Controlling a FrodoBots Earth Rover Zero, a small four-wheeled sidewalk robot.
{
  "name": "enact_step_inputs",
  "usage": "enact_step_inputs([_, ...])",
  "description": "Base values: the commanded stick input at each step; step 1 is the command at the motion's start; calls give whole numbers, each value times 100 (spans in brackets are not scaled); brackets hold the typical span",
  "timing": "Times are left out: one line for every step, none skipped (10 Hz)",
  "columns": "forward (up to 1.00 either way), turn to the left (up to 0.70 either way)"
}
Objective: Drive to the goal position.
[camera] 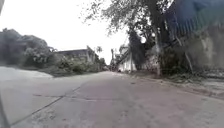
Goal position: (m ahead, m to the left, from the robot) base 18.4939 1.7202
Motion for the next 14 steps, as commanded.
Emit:
enact_step_inputs([85,0])
enact_step_inputs([85,0])
enact_step_inputs([85,-1])
enact_step_inputs([85,-5])
enact_step_inputs([85,-9])
enact_step_inputs([85,-13])
enact_step_inputs([85,-26])
enact_step_inputs([85,-9])
enact_step_inputs([85,-1])
enact_step_inputs([85,0])
enact_step_inputs([85,0])
enact_step_inputs([85,0])
enact_step_inputs([85,0])
enact_step_inputs([85,0])
